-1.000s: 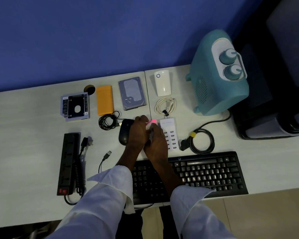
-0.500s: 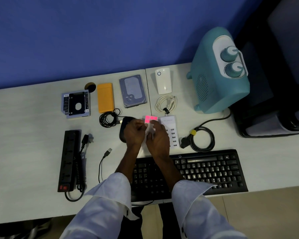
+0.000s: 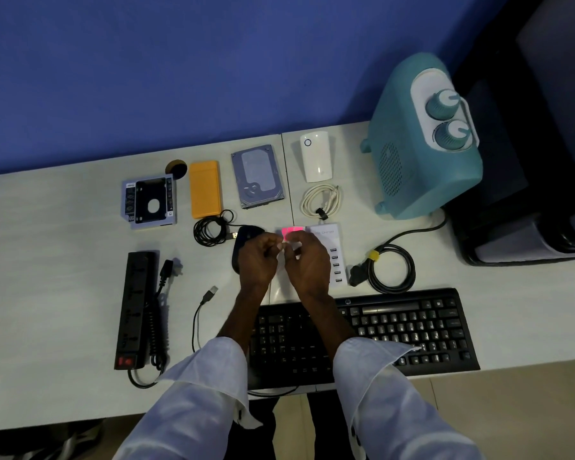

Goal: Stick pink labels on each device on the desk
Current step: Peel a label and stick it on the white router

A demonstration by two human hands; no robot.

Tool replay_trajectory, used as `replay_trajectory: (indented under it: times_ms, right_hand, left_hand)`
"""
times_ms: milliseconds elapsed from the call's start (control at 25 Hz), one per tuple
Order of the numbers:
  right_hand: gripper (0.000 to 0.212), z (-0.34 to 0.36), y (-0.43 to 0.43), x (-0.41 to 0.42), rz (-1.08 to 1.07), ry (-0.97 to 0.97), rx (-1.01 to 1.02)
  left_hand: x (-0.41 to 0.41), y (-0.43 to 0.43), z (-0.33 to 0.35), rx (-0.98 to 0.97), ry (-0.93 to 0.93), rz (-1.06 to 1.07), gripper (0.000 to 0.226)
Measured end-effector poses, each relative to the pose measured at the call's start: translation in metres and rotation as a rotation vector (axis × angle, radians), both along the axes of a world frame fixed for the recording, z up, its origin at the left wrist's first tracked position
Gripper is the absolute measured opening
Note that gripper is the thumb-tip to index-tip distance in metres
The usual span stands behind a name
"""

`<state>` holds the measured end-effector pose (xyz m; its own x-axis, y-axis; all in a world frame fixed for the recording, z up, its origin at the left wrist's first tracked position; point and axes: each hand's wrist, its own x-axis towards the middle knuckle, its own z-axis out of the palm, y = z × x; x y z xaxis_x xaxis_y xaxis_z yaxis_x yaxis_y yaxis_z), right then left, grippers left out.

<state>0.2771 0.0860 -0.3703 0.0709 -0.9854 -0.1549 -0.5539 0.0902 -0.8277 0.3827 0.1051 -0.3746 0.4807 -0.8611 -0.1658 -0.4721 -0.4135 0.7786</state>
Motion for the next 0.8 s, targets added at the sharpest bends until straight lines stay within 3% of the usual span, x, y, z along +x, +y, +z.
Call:
replay_trajectory:
  times_ms: [360, 560, 720, 800]
  right_hand:
    - [0.009, -0.004, -0.012, -0.001, 0.028, -0.019, 0.022]
    - [0.013, -0.007, -0.019, -0.004, -0.165, -0.268, 0.163]
    - [0.023, -0.002, -0.026, -0.016, -0.240, -0.395, 0.245]
    - [0.019, 0.003, -0.036, -0.024, -0.286, -0.465, 0.263]
  left_hand:
    - [0.003, 0.002, 0.000, 0.045, -0.109, -0.047, 0.013]
    - [-0.002, -0.002, 0.005, 0.034, -0.232, 0.016, 0.007]
    - [0.000, -0.012, 0.009, 0.006, -0.217, 0.046, 0.022]
    - [-0.003, -0.023, 0.015, -0.035, -0.167, 0.012, 0.022]
